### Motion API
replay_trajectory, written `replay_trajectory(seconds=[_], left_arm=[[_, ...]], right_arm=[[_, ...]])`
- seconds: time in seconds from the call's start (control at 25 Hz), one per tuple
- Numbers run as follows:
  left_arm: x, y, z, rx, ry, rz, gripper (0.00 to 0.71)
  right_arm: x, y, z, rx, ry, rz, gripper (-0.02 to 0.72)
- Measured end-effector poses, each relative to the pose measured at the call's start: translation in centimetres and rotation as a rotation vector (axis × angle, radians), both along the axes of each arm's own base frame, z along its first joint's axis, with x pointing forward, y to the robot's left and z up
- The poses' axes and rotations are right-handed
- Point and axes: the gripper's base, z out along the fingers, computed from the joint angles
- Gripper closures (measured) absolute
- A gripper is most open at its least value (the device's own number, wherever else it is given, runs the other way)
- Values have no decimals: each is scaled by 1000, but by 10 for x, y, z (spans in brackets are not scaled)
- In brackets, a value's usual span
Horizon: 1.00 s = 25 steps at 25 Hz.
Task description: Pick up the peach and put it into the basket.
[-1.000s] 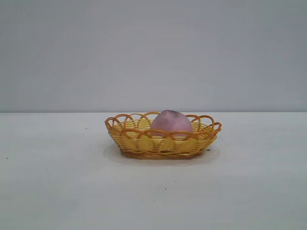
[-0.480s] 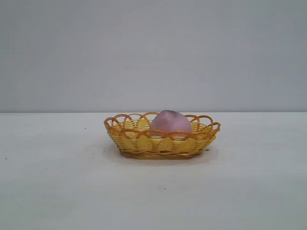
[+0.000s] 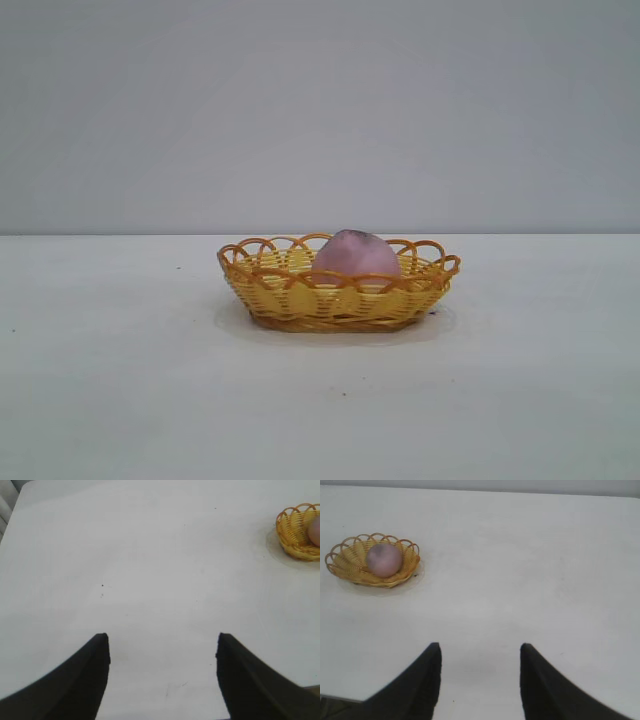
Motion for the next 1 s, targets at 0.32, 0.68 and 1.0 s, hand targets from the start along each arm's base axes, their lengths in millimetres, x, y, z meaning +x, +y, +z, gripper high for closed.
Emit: replay_trajectory(seconds=[0.32, 0.68, 1.0], left_arm=[[0, 0, 0, 0, 0, 0, 302], [0, 0, 0, 2, 1, 1, 302], [1, 0, -1, 2, 5, 1, 302]], right_arm=[[0, 0, 0, 0, 0, 0, 347], [0, 1, 0, 0, 1, -65, 347], [0, 1, 0, 0, 1, -65, 347]])
